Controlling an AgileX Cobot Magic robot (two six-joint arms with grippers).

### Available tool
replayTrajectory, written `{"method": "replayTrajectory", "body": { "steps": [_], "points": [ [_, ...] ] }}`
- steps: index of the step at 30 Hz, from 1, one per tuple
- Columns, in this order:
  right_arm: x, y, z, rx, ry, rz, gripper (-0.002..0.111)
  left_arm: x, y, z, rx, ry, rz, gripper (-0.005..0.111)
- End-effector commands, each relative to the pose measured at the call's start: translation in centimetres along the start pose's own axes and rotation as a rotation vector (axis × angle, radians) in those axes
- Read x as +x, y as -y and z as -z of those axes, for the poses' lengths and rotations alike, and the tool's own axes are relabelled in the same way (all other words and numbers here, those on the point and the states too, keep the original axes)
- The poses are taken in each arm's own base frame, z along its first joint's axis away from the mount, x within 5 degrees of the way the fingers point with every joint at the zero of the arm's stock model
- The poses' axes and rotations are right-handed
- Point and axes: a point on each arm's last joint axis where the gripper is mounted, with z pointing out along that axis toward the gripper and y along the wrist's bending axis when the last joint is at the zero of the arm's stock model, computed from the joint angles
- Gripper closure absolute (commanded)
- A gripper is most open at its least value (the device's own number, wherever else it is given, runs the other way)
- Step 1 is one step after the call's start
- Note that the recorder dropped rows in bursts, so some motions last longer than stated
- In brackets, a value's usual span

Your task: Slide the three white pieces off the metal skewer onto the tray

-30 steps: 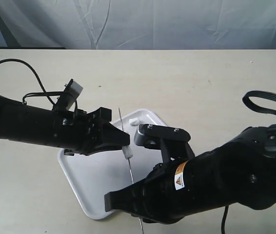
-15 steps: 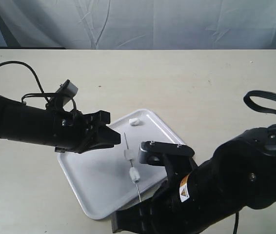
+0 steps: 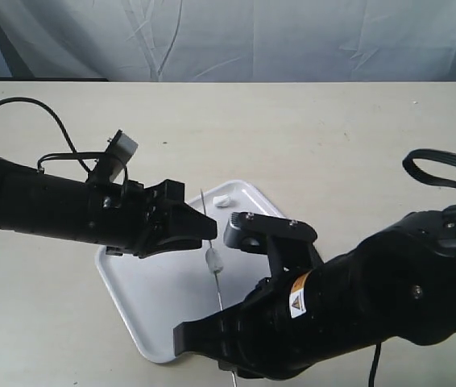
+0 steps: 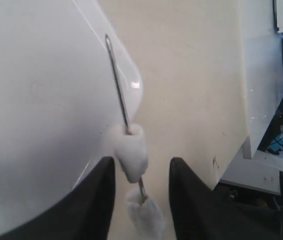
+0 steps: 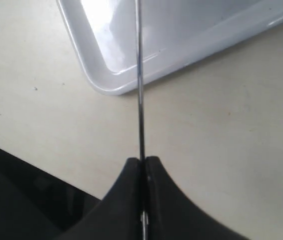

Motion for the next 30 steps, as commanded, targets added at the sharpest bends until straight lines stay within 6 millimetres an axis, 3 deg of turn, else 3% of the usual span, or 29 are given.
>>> {"method": "replayTrajectory", "body": {
  "steps": [1, 30],
  "points": [
    [-0.22, -0.10, -0.04, -0.009, 0.024, 0.008, 0.109, 0.15, 0.17, -0.17, 0.018, -0.005, 0.007, 0.073],
    [0.08, -0.30, -0.04, -0.031, -0.008, 0.013, 0.109, -0.08, -0.44, -0.18, -0.045, 0.021, -0.015, 0.077]
  ]
}}
